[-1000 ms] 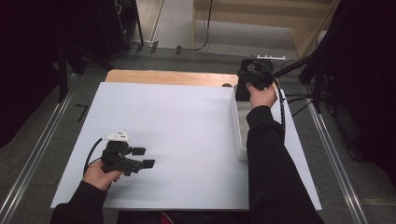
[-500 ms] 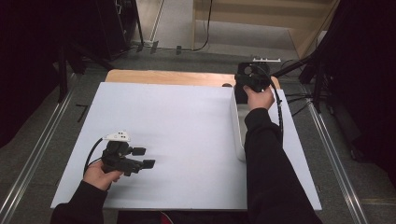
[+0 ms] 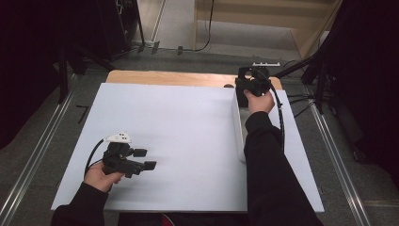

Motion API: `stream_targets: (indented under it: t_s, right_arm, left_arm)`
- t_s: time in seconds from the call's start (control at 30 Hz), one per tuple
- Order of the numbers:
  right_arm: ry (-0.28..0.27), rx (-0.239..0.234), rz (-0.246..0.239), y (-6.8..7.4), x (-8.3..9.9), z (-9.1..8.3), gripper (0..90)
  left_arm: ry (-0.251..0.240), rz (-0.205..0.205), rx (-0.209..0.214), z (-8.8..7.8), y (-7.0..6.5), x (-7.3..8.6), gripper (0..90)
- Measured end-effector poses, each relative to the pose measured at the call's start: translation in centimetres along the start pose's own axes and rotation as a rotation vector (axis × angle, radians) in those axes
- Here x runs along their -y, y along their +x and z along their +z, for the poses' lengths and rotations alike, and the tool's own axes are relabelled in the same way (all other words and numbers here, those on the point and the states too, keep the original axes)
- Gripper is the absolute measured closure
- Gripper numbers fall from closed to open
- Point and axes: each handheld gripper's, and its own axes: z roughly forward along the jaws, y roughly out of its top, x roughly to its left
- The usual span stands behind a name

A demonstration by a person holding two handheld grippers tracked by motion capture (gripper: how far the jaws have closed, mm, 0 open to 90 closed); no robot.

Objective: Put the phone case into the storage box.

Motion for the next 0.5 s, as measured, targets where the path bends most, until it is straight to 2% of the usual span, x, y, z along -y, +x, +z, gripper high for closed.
stream_targets:
  t_s: [0.1, 0.23, 0.37, 0.5]
  right_arm:
    - [0.033, 0.009, -0.02, 0.07, 0.16, 0.25, 10.8]
    - [0.035, 0.023, -0.024, 0.16, 0.21, 0.47, 10.5]
    - [0.034, 0.016, -0.022, 0.1, 0.21, 0.56, 9.0]
    - [0.04, 0.011, -0.018, 0.06, 0.18, 0.58, 3.0]
  left_arm:
    - [0.001, -0.001, 0.002, 0.02, -0.04, 0.0, 25.3]
    - [0.0, 0.0, -0.001, 0.01, -0.02, -0.01, 25.4]
    - [-0.004, -0.001, -0.002, -0.03, -0.03, -0.01, 25.4]
    - [-0.004, -0.001, -0.002, -0.04, -0.01, -0.01, 25.4]
